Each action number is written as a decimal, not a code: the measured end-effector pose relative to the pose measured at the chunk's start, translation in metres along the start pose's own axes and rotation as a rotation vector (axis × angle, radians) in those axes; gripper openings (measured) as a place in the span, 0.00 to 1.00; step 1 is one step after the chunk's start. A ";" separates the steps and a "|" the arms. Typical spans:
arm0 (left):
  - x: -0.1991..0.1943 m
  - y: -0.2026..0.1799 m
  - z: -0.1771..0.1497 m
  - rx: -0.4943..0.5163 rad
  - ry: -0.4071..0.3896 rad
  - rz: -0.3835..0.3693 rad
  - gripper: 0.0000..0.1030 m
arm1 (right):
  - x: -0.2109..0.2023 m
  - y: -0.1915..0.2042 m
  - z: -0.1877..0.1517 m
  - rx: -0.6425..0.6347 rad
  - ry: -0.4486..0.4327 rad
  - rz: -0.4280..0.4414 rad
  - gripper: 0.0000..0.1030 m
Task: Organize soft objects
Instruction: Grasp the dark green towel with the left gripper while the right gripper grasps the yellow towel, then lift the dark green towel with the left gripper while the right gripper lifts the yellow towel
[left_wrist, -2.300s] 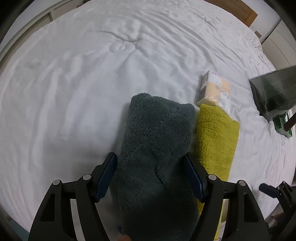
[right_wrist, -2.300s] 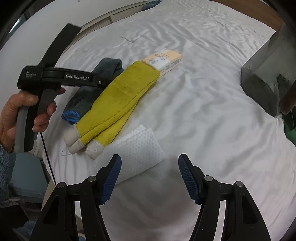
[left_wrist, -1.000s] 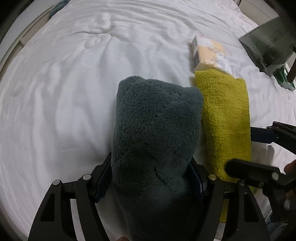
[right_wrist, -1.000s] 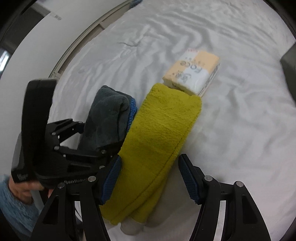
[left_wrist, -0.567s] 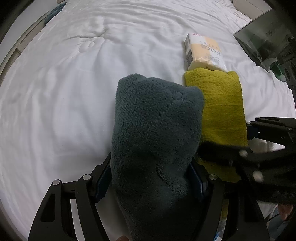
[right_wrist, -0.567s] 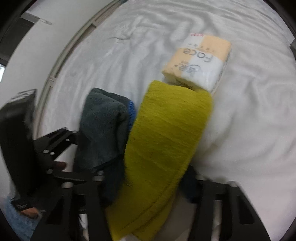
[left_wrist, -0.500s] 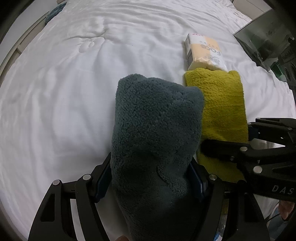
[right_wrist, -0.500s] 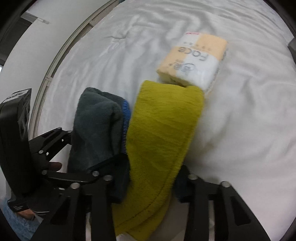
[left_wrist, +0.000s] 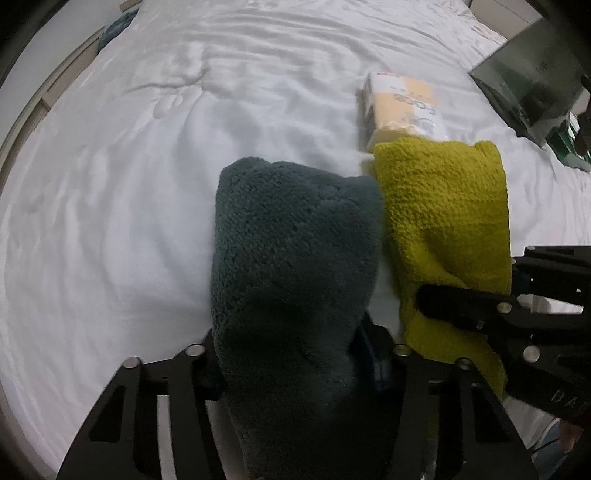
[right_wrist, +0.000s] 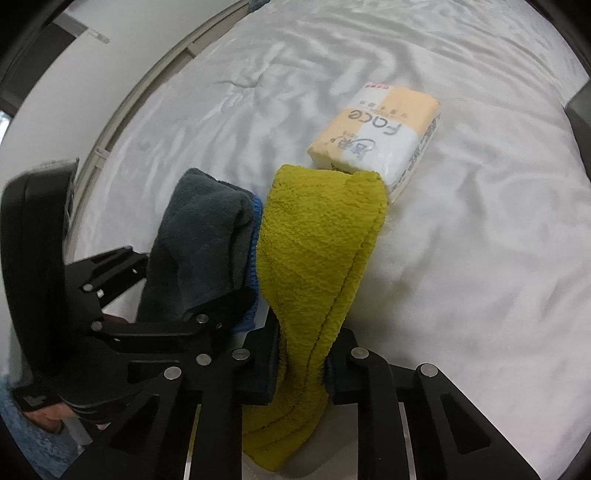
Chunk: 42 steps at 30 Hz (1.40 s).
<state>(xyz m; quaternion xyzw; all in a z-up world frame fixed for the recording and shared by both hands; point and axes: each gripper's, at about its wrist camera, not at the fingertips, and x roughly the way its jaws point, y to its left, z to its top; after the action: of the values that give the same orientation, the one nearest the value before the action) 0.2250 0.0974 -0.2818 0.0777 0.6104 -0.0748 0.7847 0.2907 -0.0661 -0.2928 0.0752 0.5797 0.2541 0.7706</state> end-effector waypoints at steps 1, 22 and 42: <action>-0.002 -0.003 0.000 0.006 -0.007 0.003 0.37 | -0.003 -0.003 -0.002 0.001 -0.005 0.004 0.17; -0.071 -0.021 0.012 -0.023 -0.152 0.054 0.25 | -0.070 0.013 -0.018 -0.081 -0.162 -0.018 0.17; -0.132 -0.034 -0.005 -0.037 -0.230 0.111 0.25 | -0.159 0.012 -0.062 -0.167 -0.245 -0.051 0.17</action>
<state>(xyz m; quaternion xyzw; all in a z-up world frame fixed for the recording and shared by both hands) 0.1808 0.0681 -0.1562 0.0877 0.5126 -0.0281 0.8536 0.1973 -0.1429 -0.1721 0.0262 0.4599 0.2707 0.8453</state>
